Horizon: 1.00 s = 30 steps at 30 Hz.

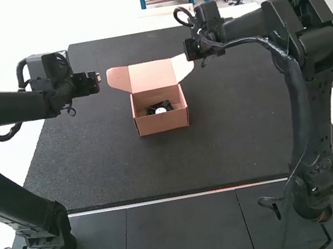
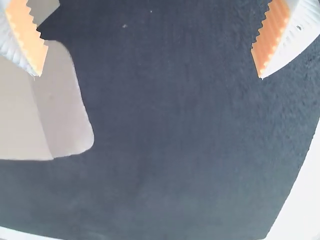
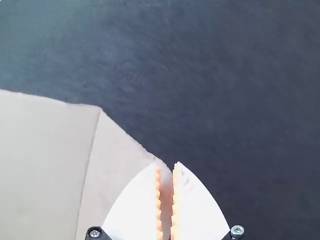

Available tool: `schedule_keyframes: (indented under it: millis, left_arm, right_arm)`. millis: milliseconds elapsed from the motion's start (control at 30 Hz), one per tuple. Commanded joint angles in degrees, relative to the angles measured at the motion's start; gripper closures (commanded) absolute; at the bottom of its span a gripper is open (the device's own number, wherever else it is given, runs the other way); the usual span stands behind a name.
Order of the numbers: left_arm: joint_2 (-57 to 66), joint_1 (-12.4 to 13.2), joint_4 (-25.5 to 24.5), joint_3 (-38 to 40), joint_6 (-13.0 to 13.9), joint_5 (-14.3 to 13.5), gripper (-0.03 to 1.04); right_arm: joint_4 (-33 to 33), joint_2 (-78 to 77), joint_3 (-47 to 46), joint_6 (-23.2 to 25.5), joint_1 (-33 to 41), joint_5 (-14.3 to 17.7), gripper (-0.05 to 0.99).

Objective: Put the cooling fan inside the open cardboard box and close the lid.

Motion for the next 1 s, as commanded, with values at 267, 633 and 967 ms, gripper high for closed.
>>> schedule_keyframes:
  millis: [267,633,967]
  left_arm:
    - [7.2,0.4,2.8,7.3,-0.4,0.1,0.04]
    - [16.7,0.1,5.0,13.7,-0.3,0.5,0.04]
    - [23.6,-0.1,2.5,20.5,-0.6,3.3,0.06]
  right_arm:
    - [-0.3,-3.6,-0.8,0.4,-0.5,-1.8,0.86]
    - [-0.3,-3.9,-0.6,0.4,-0.1,-3.0,0.86]
    - [-0.3,-4.4,-1.2,0.4,-0.3,-4.4,0.86]
